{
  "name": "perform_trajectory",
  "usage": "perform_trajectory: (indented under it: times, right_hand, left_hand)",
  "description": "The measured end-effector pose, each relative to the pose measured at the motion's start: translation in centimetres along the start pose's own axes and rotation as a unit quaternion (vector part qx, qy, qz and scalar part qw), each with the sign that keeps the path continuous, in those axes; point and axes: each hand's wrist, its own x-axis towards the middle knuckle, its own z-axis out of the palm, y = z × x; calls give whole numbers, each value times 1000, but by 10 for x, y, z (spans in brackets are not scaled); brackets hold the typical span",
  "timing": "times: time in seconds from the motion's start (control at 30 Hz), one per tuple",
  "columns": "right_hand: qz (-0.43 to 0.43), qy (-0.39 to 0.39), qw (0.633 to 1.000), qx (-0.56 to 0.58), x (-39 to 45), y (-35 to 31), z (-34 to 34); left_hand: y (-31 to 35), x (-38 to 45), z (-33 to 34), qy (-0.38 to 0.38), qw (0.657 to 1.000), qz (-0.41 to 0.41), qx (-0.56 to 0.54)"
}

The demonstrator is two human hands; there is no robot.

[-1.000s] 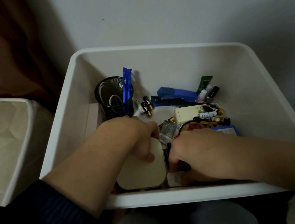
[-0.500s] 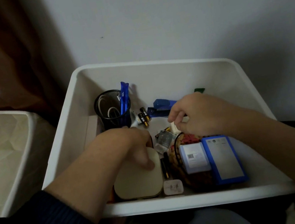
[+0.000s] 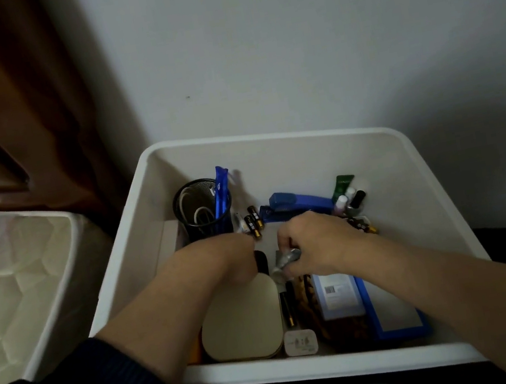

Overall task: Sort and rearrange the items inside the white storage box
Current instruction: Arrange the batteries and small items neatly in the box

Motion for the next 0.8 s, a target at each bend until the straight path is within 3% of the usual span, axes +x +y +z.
perform_trajectory:
  times: [0.17, 0.23, 0.47, 0.53, 0.63, 0.8]
  right_hand:
    - [8, 76, 989, 130, -5, 5, -27]
    - [-13, 73, 987, 140, -15, 11, -45]
    - [-60, -153, 985, 44, -50, 26, -71]
    - [-37, -107, 993, 37, -47, 29, -69]
    - [28, 48, 997, 51, -33, 26, -56]
    - [-30, 32, 990, -131, -2, -3, -20]
  left_hand:
    - [0, 1, 1, 8, 1000, 6, -5]
    - [0, 2, 1, 16, 1000, 7, -9]
    - [2, -2, 0, 13, 1000, 7, -27]
    - [3, -3, 0, 14, 1000, 7, -27]
    - [3, -3, 0, 19, 999, 10, -30]
    - [4, -3, -1, 13, 1000, 8, -18]
